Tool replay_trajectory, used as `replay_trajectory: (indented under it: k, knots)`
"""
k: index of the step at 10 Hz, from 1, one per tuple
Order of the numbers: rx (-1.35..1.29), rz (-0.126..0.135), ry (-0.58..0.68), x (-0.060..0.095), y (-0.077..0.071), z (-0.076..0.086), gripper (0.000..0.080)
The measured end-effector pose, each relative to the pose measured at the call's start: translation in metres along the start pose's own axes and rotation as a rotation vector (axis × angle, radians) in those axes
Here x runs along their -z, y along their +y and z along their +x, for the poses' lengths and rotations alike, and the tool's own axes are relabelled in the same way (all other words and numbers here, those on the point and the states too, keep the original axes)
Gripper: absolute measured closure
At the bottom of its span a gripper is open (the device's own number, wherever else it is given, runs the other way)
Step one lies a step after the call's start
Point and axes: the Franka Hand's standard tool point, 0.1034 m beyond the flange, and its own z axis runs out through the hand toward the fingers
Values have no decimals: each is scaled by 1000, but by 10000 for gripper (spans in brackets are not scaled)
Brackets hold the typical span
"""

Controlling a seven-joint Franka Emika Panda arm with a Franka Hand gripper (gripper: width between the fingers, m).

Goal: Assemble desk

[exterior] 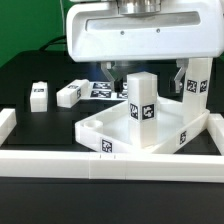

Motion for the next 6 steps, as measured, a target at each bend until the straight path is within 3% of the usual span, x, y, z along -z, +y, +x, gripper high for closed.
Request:
replay_trajectory:
  k: [6]
  knots:
    - [299, -14, -2, 0, 4, 0, 150]
